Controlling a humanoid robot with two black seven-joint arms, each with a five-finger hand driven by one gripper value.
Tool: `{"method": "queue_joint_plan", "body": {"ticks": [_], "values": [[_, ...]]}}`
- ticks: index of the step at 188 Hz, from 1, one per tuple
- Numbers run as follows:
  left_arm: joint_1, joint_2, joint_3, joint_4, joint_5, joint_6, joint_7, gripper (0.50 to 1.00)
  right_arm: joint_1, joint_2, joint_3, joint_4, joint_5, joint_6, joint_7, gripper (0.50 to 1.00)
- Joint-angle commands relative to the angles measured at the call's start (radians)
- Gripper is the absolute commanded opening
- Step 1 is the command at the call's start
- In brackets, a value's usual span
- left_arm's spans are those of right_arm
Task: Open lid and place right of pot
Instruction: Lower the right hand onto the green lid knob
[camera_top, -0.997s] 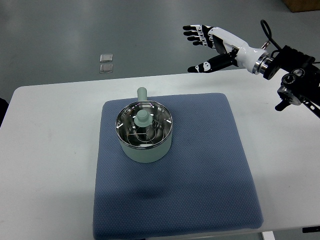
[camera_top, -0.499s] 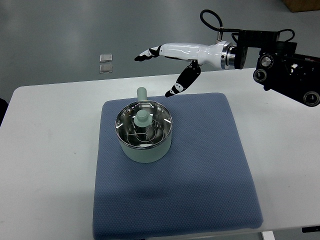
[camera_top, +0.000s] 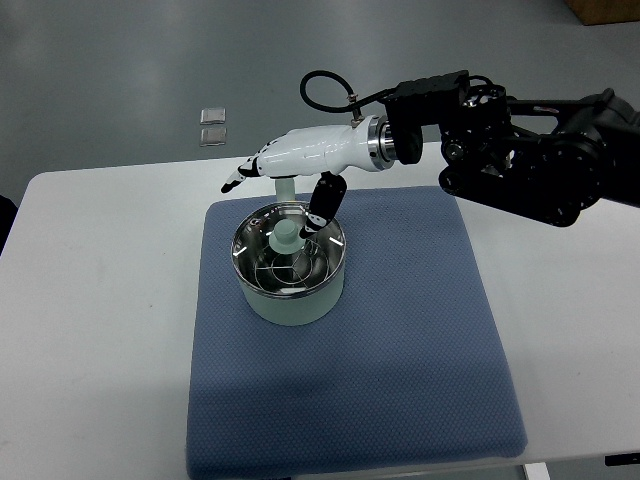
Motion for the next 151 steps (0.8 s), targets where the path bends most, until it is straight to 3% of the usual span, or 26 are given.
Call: {"method": "queue_joint_plan", "body": {"ticks": [1, 42, 151], "values": [[0.000, 0.000, 0.000, 0.000, 0.000, 0.000, 0.000, 1.000, 0.015, 0.010, -0.020, -0.006, -0.019, 0.002, -0.005, 0.870], [0.000, 0.000, 0.000, 0.000, 0.000, 0.000, 0.000, 1.000, 0.054, 0.019, -0.078, -0.012, -0.029, 0.011, -0.027, 0.807], [0.000, 0.000, 0.000, 0.000, 0.000, 0.000, 0.000, 1.000, 0.052, 0.041, -0.135, -0.056, -0.058, 0.011, -0.034, 0.789]]}}
